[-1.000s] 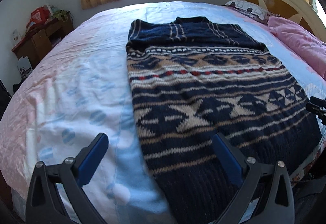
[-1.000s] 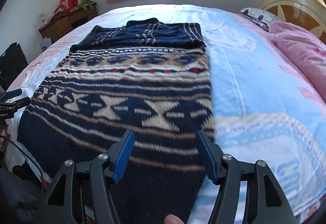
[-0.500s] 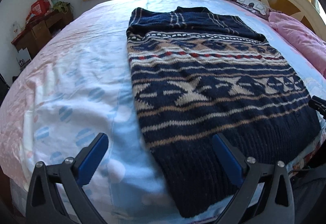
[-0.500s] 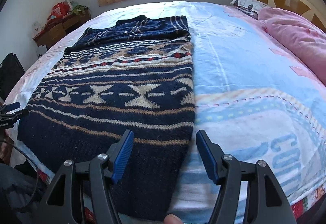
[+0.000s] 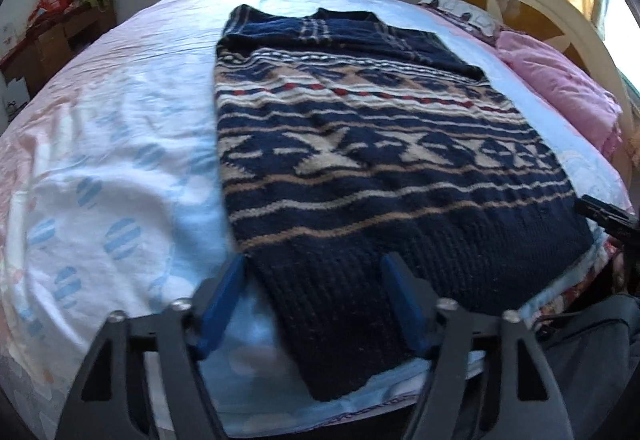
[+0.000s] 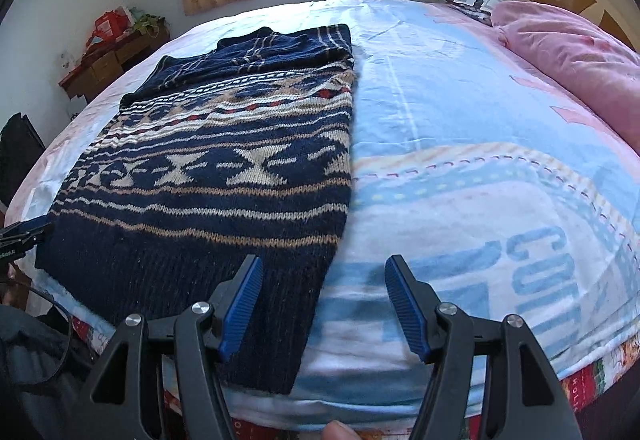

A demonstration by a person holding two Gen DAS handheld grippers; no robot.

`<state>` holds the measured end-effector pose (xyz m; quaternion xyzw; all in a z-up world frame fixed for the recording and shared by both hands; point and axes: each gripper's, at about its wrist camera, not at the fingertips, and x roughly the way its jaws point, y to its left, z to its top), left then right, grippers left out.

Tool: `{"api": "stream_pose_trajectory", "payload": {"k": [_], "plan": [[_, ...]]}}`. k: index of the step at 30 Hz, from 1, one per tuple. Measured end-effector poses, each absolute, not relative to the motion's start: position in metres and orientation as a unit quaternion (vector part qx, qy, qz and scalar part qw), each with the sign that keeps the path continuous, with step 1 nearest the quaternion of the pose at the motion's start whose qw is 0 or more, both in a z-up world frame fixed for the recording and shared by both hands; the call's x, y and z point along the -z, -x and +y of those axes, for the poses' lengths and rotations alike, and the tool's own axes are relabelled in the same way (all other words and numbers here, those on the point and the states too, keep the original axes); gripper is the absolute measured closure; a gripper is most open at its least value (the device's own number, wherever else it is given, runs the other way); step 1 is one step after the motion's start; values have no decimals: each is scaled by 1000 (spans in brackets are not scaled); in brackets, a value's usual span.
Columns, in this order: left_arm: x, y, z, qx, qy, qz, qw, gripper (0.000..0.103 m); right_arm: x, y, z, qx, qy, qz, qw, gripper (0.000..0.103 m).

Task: Fold small clothes
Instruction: 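Move both grippers back along the sweater to its patterned hem band, then close both grippers on the patterned hem band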

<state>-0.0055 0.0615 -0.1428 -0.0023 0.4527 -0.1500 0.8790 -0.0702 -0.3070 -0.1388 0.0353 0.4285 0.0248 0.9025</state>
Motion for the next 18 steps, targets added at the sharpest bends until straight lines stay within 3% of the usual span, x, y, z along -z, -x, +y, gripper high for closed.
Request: {"api": "stream_pose_trajectory", "payload": {"k": [4,6,8,11,14,16,18], "plan": [[142,7,61,156,2,450,879,46,140,75,-307,-39,-49,430,900,39],[141,6,63,157,4,448,880,56,141,78,-307,-42,-51,433,899,39],[141,6,68,158,19,452,878,57,142,81,-307,-46,-55,437,896,39],[143,5,72,160,34,455,876,57,144,86,-306,-62,-64,447,890,39],[146,6,69,161,38,453,876,48,146,88,-301,-78,-65,448,888,40],[146,8,65,163,31,449,878,43,149,86,-297,-82,-68,450,887,54],[146,9,63,166,23,447,879,43,152,85,-294,-85,-64,449,887,59]]}}
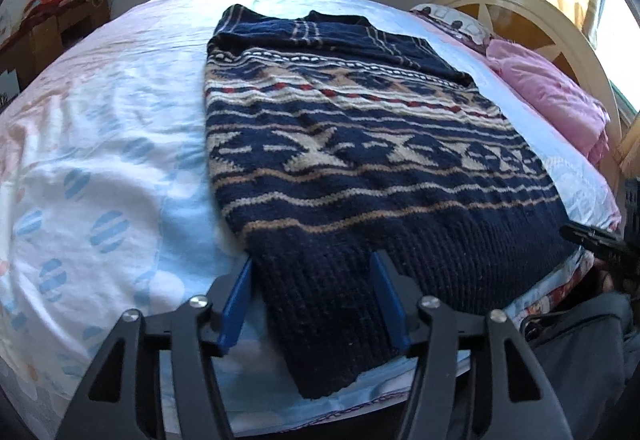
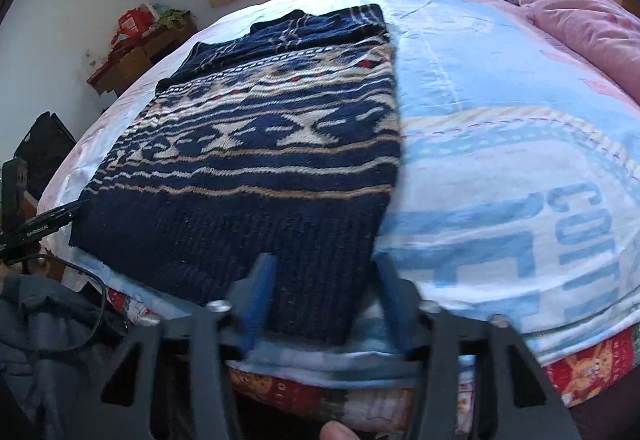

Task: Fold small clothes
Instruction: 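Close both grippers on the patterned hem band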

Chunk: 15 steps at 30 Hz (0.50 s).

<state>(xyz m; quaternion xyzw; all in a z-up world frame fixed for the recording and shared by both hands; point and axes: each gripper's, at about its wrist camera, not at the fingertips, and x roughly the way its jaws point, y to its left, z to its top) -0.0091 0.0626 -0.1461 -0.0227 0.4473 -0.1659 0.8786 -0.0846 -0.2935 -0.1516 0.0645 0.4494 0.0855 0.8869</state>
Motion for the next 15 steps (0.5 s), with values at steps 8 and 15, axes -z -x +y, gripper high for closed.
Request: {"api": "stream_pose_trajectory", "payload": {"k": [8,15], "plan": [[137,11,80,233,90,415,875,92,147,82,-317,-114,-157,426,884,93],[135,11,81,234,93,397,882,92,146,81,-314,-114,-151,418,889,93]]}}
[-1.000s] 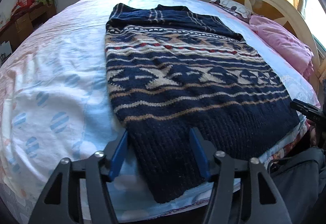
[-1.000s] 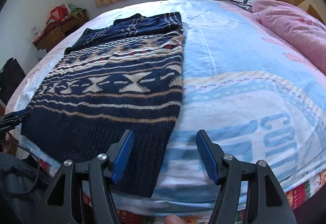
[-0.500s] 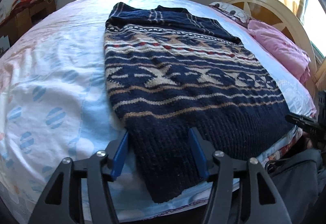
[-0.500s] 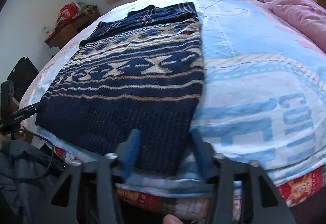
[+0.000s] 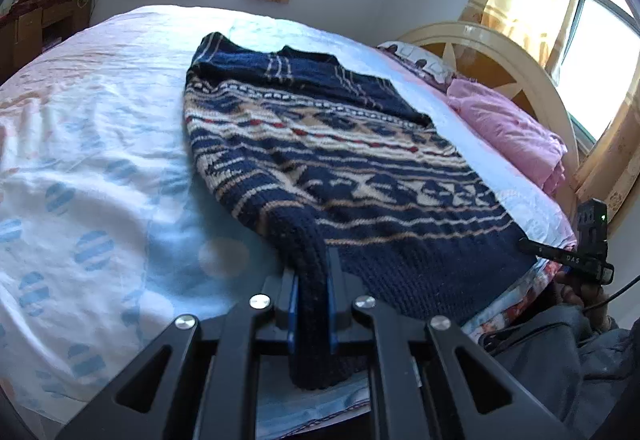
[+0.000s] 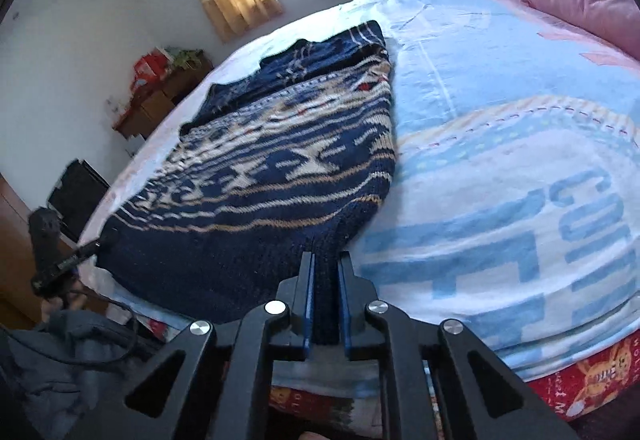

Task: Fold small clothes
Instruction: 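Close both grippers on the patterned hem band, then lift the hem with both grippers and fold it over onto the collar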

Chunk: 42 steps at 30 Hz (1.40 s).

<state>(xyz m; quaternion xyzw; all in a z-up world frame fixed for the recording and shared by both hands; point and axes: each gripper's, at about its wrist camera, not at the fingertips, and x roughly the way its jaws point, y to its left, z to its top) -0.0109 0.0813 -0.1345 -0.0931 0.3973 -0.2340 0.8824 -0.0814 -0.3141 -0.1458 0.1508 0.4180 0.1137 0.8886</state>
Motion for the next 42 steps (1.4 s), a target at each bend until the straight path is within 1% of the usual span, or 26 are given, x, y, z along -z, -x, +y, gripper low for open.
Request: {"api": "stream_pose_trajectory", "payload": {"k": [2,5,9,15,25,28,34,42], "plan": [[138,10,81,235,96,404,879,92,146,81,-313,-113,-141,418,890,93],[131,12,86,244,106,388,882,92,135,89,-313,-131,-142,391,900,94],[115,12,96,256,131,357,888,92,119,92,-322,-156,-180,351,906,94],[101,-6,100,267,157,343,887,92,97,78,-335,-172,-227,314,906,95],[66,-41,106,291,195,297,888,92,45,41,-326,-181,-211,260,925,96],[61,-55,108,295,207,293,886,92,34,27,-325,-179,-210,249,928,96],[57,-86,113,300,242,285,878,92,25,-13,-330,-172,-242,248,922,96],[50,-157,119,279,260,292,877,92,0,-84,-323,-156,-218,256,929,96]]}}
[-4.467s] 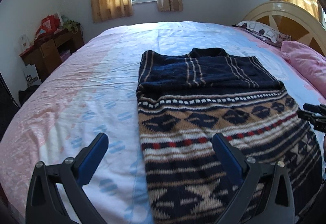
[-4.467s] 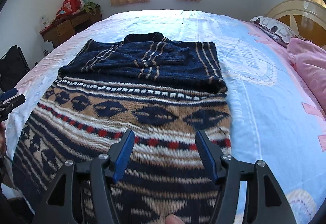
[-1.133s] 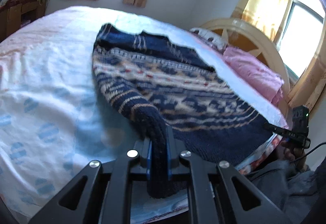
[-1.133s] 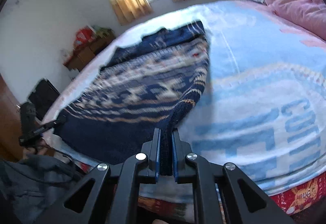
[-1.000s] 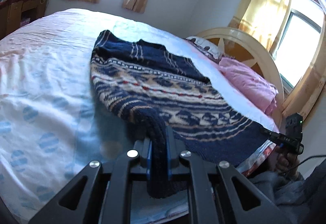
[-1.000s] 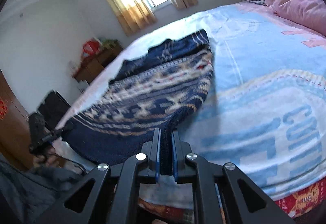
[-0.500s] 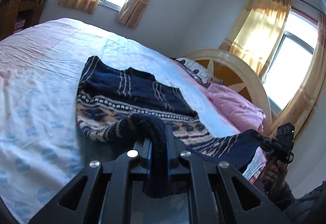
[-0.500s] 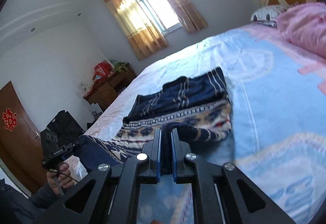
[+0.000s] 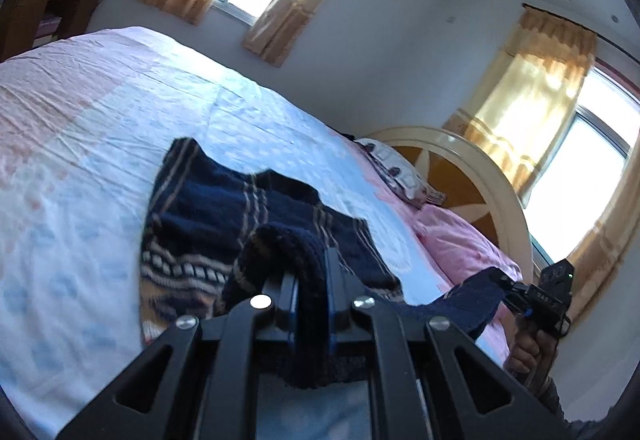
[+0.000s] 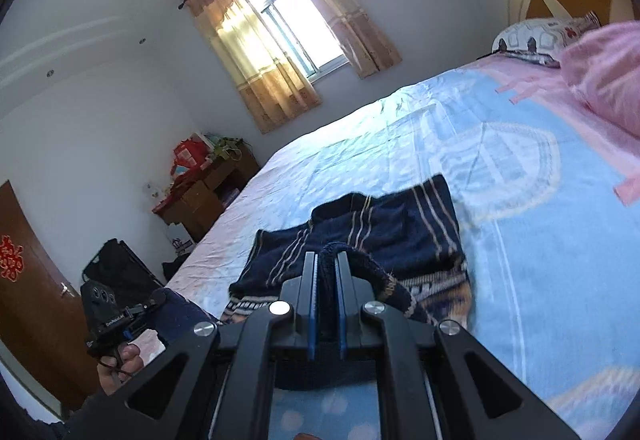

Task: Fold small clothes
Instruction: 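Lift the hem with both grippers and fold it over onto the collar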

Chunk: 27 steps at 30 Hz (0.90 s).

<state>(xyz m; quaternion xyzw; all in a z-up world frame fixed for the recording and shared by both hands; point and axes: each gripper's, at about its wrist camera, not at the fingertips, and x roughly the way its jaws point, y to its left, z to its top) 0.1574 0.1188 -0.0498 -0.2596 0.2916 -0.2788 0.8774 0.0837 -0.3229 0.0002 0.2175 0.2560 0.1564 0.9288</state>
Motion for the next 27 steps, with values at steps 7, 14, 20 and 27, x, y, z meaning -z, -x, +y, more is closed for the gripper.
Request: {"api": "stream_pose_trajectory", "payload": {"k": [7,14,20,27], "plan": [[51,-229,125,265,275,311,870,92,-12,-157,-324,-134,-219,270,928,98],[68,-290,114,250,258,342,868,93,12,-233,-328,-93,-218,316,919,98],[96,-327,111,240,267,369,857,93,52,-288,-340,-63,-226,366,901,98],[115,-360,104,235,267,392,848,90,89,-346,-346,-46,-219,407,886,98]]}}
